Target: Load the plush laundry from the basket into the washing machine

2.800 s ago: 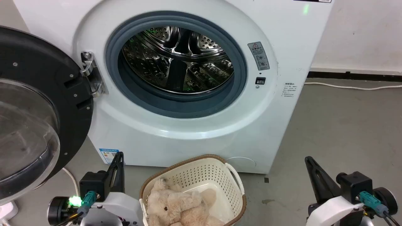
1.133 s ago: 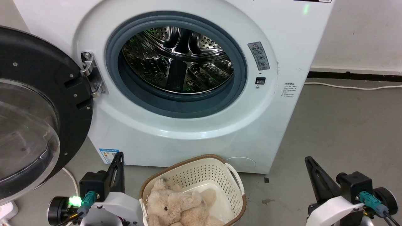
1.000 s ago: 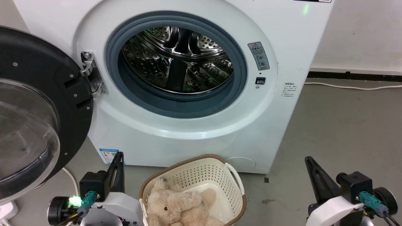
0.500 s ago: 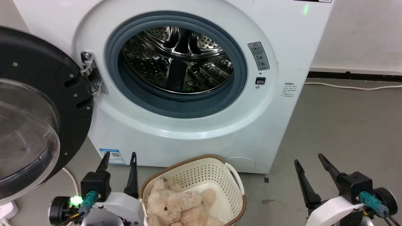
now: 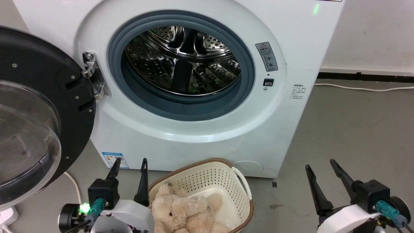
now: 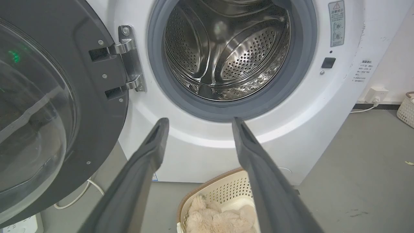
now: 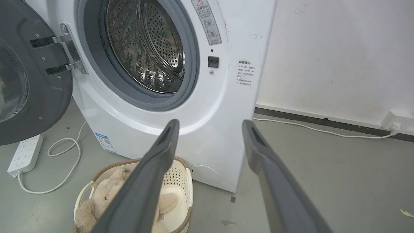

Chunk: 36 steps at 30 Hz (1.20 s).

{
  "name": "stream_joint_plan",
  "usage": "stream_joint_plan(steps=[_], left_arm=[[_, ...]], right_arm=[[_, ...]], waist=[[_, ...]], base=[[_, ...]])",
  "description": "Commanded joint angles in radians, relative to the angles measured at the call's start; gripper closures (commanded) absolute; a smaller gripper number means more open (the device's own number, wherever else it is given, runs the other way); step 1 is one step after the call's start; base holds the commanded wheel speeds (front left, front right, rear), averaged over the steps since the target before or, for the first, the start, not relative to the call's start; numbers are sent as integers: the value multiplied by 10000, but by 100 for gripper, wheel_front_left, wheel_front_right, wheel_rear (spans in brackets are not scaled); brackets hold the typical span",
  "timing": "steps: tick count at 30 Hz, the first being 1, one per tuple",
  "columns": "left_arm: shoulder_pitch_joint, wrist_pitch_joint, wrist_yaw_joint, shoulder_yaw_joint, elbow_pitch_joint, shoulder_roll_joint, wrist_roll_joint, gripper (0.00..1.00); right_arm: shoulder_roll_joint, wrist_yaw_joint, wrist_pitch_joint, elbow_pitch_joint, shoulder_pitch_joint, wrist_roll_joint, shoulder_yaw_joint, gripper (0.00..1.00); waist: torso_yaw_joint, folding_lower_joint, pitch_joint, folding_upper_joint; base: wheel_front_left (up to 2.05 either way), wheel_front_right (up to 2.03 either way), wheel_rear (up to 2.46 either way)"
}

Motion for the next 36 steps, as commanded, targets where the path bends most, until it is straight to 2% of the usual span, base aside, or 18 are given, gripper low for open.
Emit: stream_joint_plan(steps=[1, 16, 36], left_arm=[[11, -52, 69, -77, 82, 0, -114, 0], [-639, 410, 293, -644, 1075, 0, -965, 0], [-2146, 1956, 844, -1639, 3140, 10, -2112, 0]], right_arm=[[-3, 1, -113, 26, 167, 120, -37, 0], [-5, 2, -427, -27, 119, 488, -115, 0], [-8, 3, -825, -93, -168, 1052, -292, 0]], waist=[[-1, 0, 20, 0], [-99, 0, 499, 0], [-410, 0, 1691, 0]], base=[[0, 0, 0], [0, 0, 0], [0, 0, 0]])
